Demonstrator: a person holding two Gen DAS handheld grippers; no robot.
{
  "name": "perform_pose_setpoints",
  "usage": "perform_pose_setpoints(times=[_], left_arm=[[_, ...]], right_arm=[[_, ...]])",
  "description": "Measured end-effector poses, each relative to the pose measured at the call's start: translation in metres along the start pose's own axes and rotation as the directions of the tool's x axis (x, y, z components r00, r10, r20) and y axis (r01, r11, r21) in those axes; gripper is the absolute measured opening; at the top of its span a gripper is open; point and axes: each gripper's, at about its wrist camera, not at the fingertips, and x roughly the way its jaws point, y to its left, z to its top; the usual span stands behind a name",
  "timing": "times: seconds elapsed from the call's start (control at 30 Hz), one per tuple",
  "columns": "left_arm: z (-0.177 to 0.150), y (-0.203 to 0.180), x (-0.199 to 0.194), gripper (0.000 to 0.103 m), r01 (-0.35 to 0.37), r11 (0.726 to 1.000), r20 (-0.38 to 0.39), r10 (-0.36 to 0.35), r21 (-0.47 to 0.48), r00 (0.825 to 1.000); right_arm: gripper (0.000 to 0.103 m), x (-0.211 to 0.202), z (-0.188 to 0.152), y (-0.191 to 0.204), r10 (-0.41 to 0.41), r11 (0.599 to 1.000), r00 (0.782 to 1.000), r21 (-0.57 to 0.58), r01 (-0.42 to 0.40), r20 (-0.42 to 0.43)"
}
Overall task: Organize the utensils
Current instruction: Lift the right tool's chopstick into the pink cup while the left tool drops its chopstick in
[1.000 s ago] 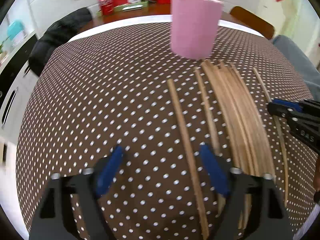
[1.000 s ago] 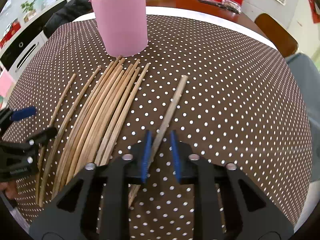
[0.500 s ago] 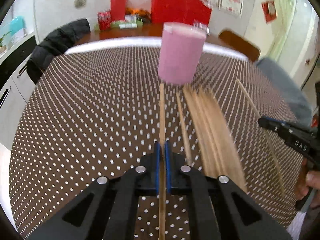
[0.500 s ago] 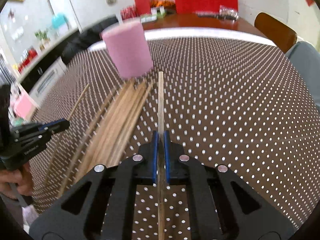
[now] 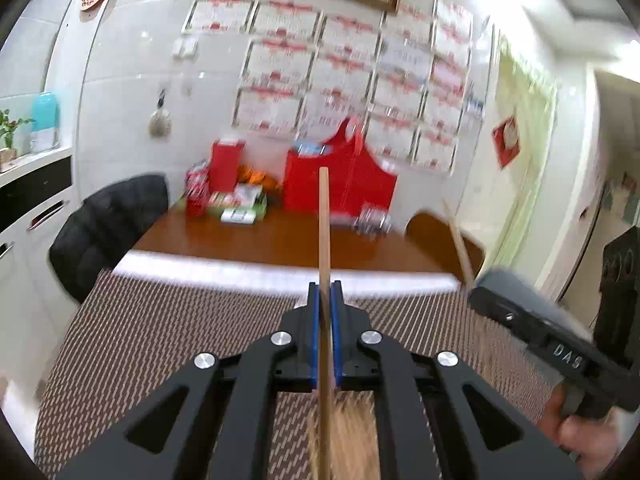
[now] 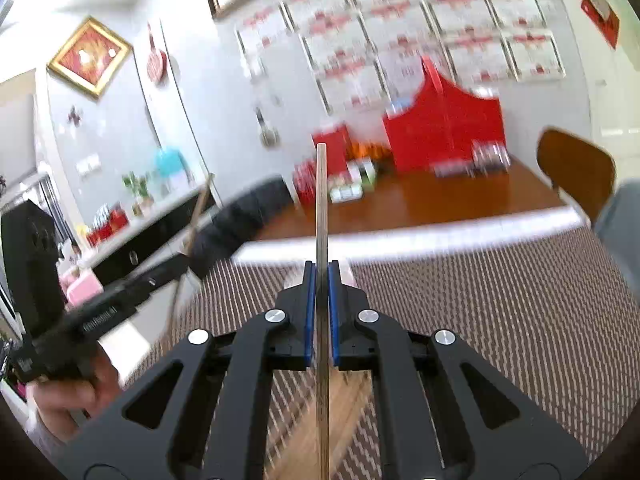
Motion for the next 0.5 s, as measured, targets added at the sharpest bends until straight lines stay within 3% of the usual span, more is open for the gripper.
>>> perform_pose_setpoints(times=[0.1, 0.27, 0.5], left_arm=[[0.027, -0.001, 0.011, 0.005, 0.043, 0.999, 0.093, -0.042, -0.007, 0.995], [0.055, 0.0, 0.039, 0.005, 0.093, 0.996, 0.235, -0.087, -0.016, 0.968], [0.056, 0.013, 0.086, 0.005, 0.078, 0.996, 0.28, -0.065, -0.033, 0.958]], right_arm=[[0.006, 0.02, 0.026, 0.009, -0.004, 1.0, 0.997, -0.023, 0.006, 0.079], [0.006, 0.059, 0.051, 0.015, -0.032, 0.999, 0.987, -0.032, 0.037, 0.157], [0.006, 0.107, 0.06, 0.005, -0.07, 0.998, 0.974, 0.019, 0.067, 0.214]])
